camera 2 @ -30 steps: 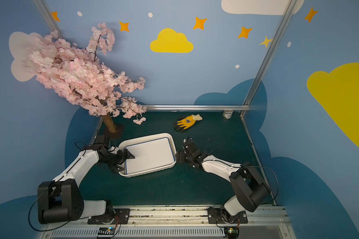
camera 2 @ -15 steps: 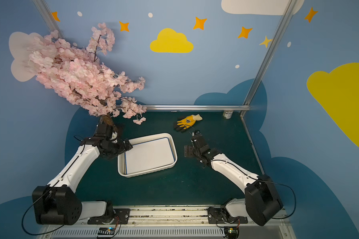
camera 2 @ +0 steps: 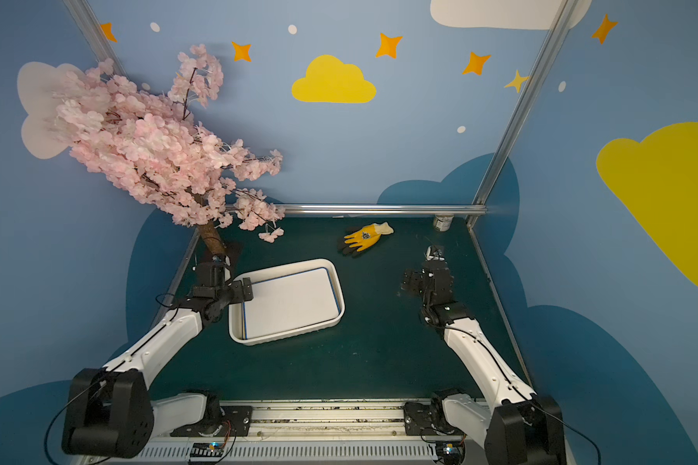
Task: Put the whiteboard into the storage box
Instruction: Reset both arms
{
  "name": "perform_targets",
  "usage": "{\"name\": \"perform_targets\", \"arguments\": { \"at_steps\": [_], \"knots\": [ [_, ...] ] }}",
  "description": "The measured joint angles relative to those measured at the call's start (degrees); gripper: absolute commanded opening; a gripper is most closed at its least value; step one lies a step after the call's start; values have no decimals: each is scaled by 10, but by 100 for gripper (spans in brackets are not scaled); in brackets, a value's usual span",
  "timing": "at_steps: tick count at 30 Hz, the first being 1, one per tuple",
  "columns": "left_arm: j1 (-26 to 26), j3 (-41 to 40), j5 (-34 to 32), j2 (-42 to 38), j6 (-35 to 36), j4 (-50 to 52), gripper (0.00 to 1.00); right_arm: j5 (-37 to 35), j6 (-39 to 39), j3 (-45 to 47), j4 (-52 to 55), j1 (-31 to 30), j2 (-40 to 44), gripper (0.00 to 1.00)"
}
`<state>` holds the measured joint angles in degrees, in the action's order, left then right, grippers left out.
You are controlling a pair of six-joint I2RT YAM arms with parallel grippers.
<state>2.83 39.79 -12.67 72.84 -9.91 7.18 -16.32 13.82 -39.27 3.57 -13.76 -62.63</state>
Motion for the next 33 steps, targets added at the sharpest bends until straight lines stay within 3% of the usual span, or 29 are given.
{"name": "perform_targets", "arguments": {
  "at_steps": [6, 11, 17, 24, 33],
  "knots": [
    [-10, -44, 3, 61, 45, -148, 99, 3, -23, 99, -107, 62, -25, 94],
    [-14, -80, 19, 109, 71, -271, 99, 3, -50, 138, -208, 77, -75, 94],
    [-64, -85, 108, 148, 71, -339, 99, 4, -92, 183, -370, 83, -139, 96],
    [-64, -158, 151, 150, 75, -470, 99, 25, -114, 198, -506, 91, -230, 96],
    [-60, -162, 158, 153, 82, -512, 100, 63, -126, 186, -529, 100, -250, 95]
  ]
}}
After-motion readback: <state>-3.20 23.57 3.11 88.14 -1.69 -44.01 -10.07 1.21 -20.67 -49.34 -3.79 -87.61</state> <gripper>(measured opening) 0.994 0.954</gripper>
